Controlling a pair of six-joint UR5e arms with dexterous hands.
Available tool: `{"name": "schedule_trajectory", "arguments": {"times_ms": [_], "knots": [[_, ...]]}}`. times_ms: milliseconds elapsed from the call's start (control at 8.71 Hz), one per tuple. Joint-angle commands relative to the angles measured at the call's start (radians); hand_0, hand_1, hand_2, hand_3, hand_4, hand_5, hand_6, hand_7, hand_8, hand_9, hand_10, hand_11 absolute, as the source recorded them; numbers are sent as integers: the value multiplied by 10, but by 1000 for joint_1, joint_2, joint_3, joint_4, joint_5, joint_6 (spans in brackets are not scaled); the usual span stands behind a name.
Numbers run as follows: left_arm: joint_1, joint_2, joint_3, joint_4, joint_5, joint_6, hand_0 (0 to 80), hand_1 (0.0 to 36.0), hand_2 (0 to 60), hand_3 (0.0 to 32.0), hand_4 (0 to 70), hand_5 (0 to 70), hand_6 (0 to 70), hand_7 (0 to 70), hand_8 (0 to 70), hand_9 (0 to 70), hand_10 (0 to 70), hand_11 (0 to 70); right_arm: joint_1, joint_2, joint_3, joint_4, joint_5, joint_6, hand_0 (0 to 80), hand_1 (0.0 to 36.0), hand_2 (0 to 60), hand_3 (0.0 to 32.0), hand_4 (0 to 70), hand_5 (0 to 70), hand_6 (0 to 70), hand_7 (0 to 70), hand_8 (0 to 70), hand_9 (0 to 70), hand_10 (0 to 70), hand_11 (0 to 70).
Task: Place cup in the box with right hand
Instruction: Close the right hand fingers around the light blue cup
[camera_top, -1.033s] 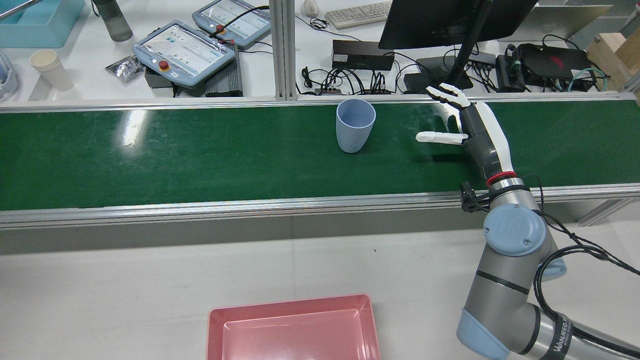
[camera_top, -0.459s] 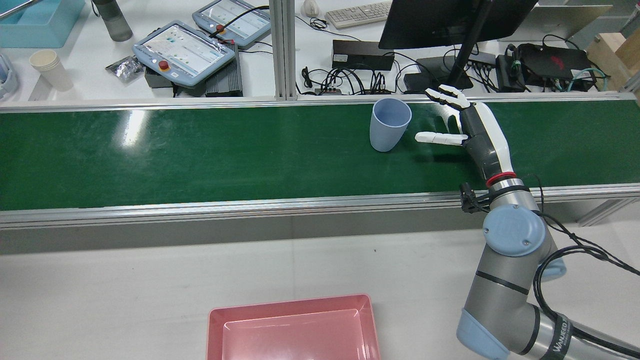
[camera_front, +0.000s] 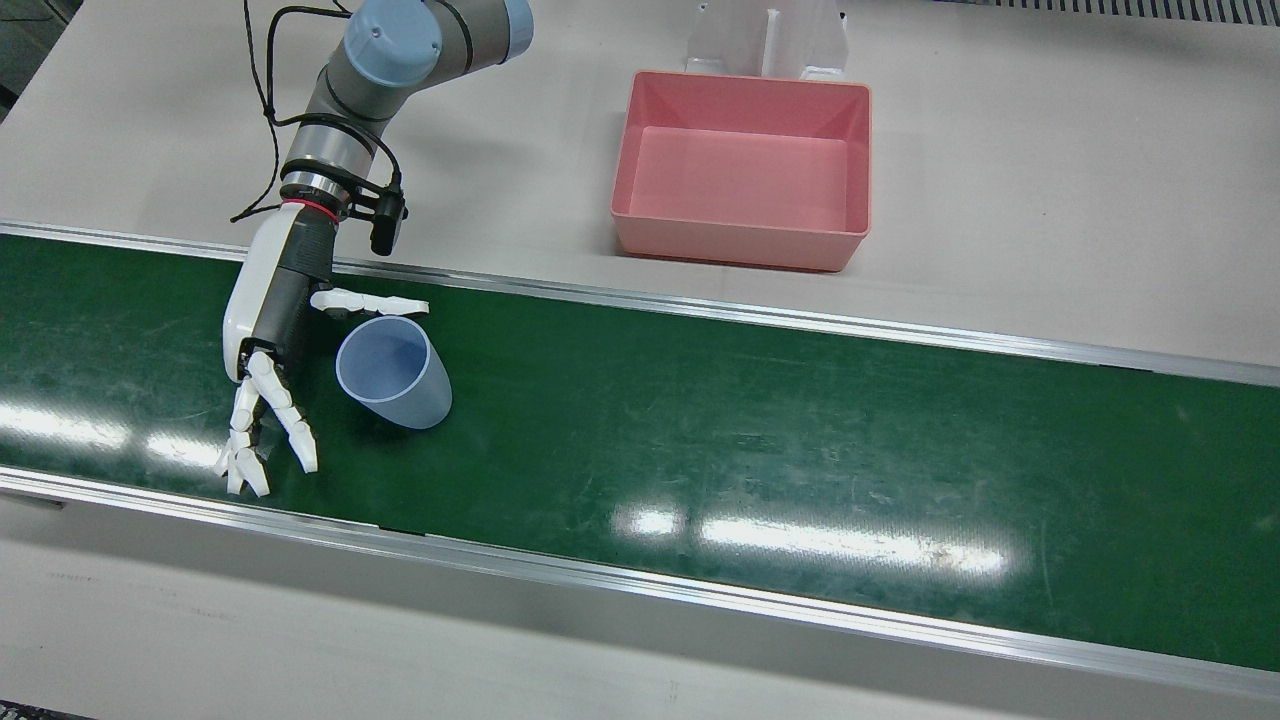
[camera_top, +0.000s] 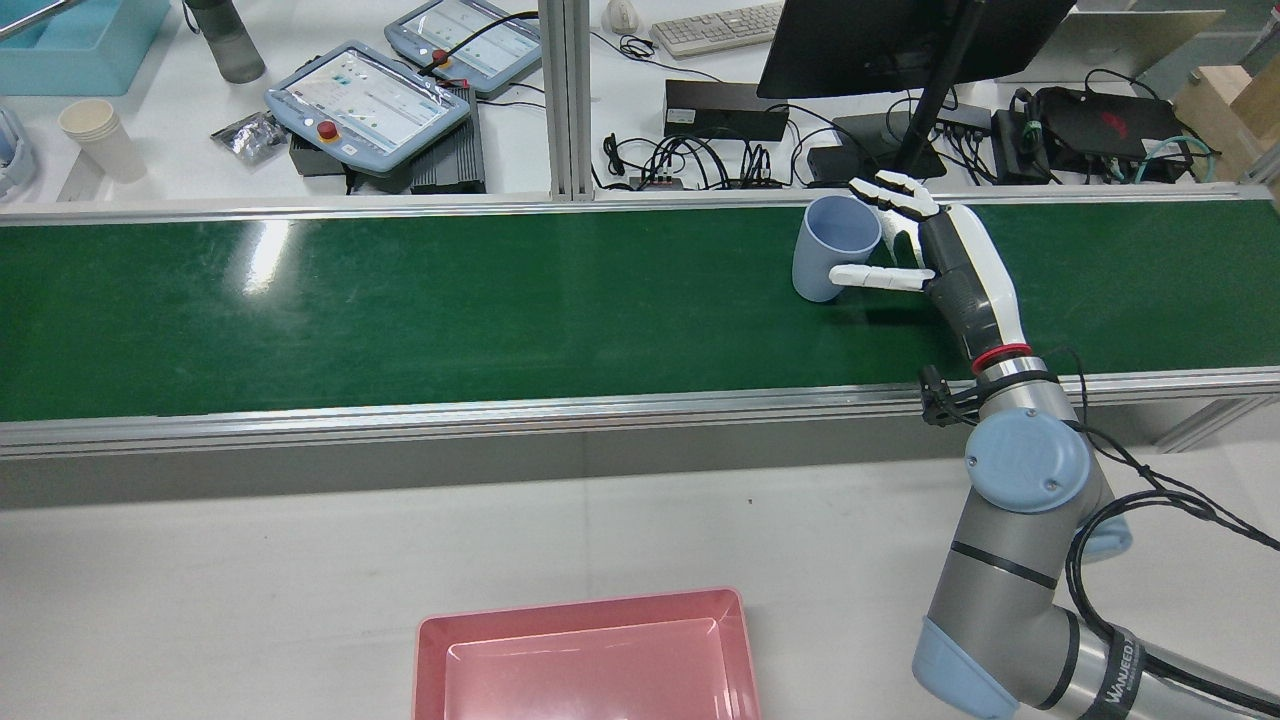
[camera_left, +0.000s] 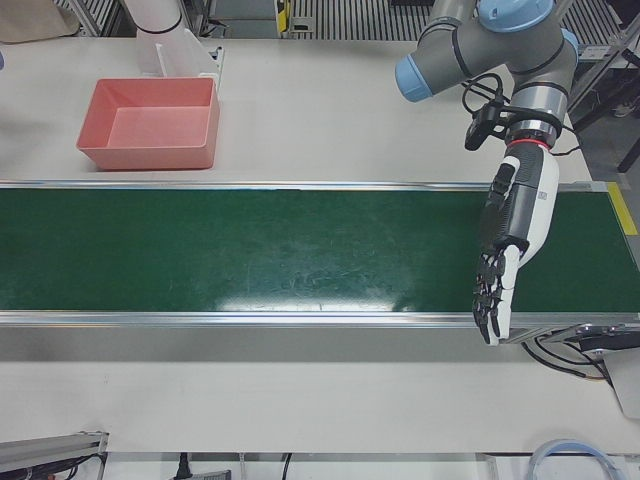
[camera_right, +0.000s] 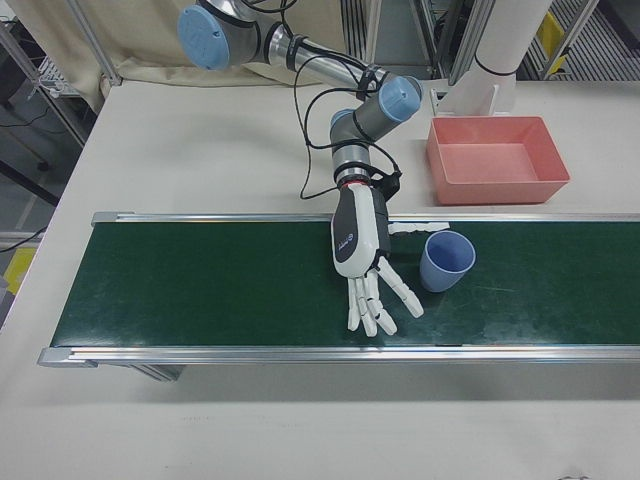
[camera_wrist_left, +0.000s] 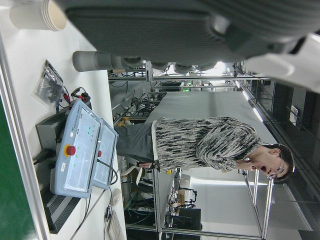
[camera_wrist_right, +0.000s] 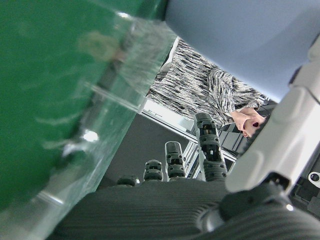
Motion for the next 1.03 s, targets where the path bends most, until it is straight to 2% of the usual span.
{"name": "schedule_trajectory", "arguments": {"times_ms": [0, 115, 230, 344, 459, 574, 689, 918], "knots": [[1, 0, 2, 0, 0, 0, 0, 0, 0, 0, 0, 0, 0, 0, 0, 0, 0, 0, 0, 2, 2, 0, 0, -10, 416, 80, 52, 0, 151, 10, 45, 247, 27, 99, 0, 0], [1, 0, 0, -1, 0, 0, 0, 0, 0, 0, 0, 0, 0, 0, 0, 0, 0, 0, 0, 2, 2, -2, 3, -13, 429, 92, 68, 0, 153, 15, 58, 289, 41, 125, 0, 0], [1, 0, 0, 0, 0, 0, 0, 0, 0, 0, 0, 0, 0, 0, 0, 0, 0, 0, 2, -1, 2, -3, 4, -20, 456, 149, 228, 0, 160, 35, 107, 467, 101, 228, 4, 11], [1, 0, 0, -1, 0, 0, 0, 0, 0, 0, 0, 0, 0, 0, 0, 0, 0, 0, 3, -3, 3, -8, 6, -24, 346, 235, 600, 0, 235, 65, 223, 700, 266, 502, 153, 231], [1, 0, 0, -2, 0, 0, 0, 0, 0, 0, 0, 0, 0, 0, 0, 0, 0, 0, 6, -4, 6, -18, 6, -25, 152, 257, 600, 0, 385, 84, 337, 700, 446, 700, 291, 420], [1, 0, 0, 0, 0, 0, 0, 0, 0, 0, 0, 0, 0, 0, 0, 0, 0, 0, 20, -6, 17, -31, 6, -33, 370, 281, 600, 0, 700, 103, 398, 700, 573, 700, 426, 593], [1, 0, 0, 0, 0, 0, 0, 0, 0, 0, 0, 0, 0, 0, 0, 0, 0, 0, 34, -14, 37, -34, 10, -37, 411, 295, 600, 0, 700, 106, 404, 700, 584, 700, 445, 621], [1, 0, 0, 0, 0, 0, 0, 0, 0, 0, 0, 0, 0, 0, 0, 0, 0, 0, 52, -61, 153, -35, 21, -88, 427, 289, 600, 0, 700, 107, 375, 700, 559, 700, 427, 597]]}}
